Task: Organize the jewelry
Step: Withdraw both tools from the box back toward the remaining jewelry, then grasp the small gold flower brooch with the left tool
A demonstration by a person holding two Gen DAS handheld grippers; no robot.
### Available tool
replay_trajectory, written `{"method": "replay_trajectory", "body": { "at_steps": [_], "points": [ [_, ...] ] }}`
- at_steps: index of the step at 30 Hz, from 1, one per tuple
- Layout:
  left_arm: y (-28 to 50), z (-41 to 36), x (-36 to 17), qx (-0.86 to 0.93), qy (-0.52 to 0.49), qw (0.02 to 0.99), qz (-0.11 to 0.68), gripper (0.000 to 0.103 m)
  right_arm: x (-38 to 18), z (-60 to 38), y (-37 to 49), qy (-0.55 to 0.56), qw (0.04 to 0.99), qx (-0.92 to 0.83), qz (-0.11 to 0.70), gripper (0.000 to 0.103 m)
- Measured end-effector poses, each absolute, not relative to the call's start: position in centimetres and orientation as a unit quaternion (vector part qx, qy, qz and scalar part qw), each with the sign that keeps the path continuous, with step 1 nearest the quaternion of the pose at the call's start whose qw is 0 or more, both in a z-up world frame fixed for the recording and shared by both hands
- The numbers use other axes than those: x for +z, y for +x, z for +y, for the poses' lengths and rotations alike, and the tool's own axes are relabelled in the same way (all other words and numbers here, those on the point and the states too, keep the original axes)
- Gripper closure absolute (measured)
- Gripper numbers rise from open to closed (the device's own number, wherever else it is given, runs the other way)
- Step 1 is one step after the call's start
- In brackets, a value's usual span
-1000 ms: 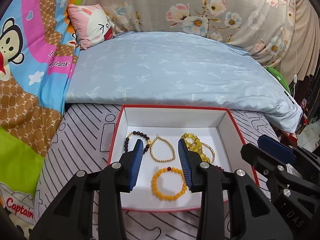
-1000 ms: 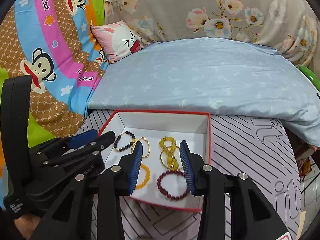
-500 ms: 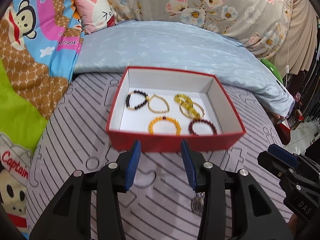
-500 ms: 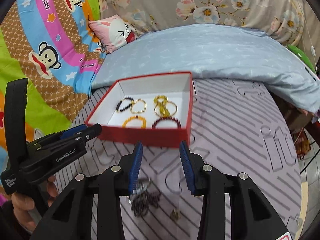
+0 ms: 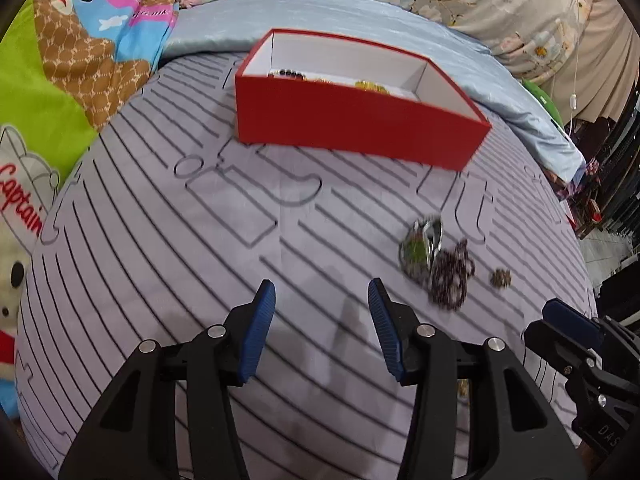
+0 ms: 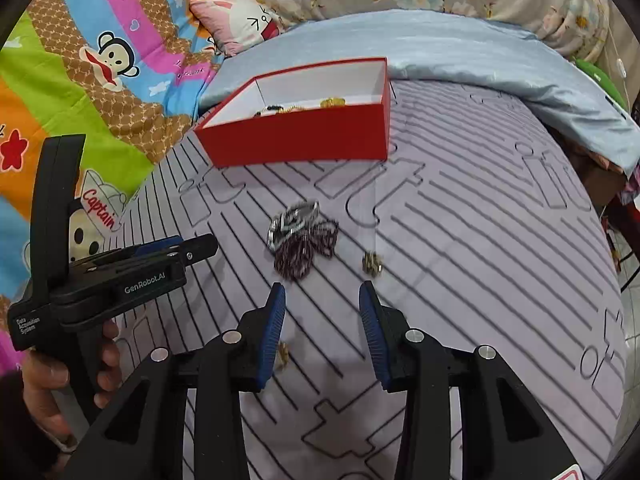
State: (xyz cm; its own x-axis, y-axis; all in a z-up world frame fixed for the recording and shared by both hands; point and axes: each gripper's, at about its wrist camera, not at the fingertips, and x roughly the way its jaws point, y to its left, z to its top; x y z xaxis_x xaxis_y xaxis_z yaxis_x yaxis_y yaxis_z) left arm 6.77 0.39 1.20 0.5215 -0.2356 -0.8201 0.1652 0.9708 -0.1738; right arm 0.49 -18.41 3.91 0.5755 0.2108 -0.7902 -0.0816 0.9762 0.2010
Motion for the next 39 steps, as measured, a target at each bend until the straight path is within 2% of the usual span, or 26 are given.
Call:
{"method": "replay_trajectory", "body": {
  "at_steps": [5, 8, 24, 26, 30, 39],
  "points": [
    [4.4, 0.0, 1.2, -0.132, -0.036, 0.869, 0.476, 0.056, 3.0, -19.7, 0.2, 0.084, 0.880, 0.064, 0.463, 0.065],
    [3.1, -0.7, 1.6, -0.145, -0.035, 0.869, 0.471, 0.049, 2.8, -20.4, 0.3, 0.087, 0.880, 0.054, 0.463, 0.065],
    [1.8, -1.7, 0.8, -0.143, -0.015, 0.864, 0.483, 0.049, 1.3, -20.0, 3.9, 0.065, 0.883, 0.041, 0.463, 0.069],
    [1.8, -1.6, 0.6, -0.141, -0.015, 0.863, 0.485, 0.049, 1.0, -20.0, 4.5, 0.065, 0.883, 0.038, 0.463, 0.071],
    [1.6, -1.8, 0.6, -0.145, -0.013, 0.862, 0.485, 0.049, 0.4, -20.0, 5.3, 0.063, 0.880, 0.034, 0.470, 0.092],
    [0.9, -3.5, 1.0, -0.177, -0.005, 0.858, 0.482, 0.049, 1.3, -21.1, 4.0, 0.082, 0.883, 0.032, 0.462, 0.092]
  ]
}}
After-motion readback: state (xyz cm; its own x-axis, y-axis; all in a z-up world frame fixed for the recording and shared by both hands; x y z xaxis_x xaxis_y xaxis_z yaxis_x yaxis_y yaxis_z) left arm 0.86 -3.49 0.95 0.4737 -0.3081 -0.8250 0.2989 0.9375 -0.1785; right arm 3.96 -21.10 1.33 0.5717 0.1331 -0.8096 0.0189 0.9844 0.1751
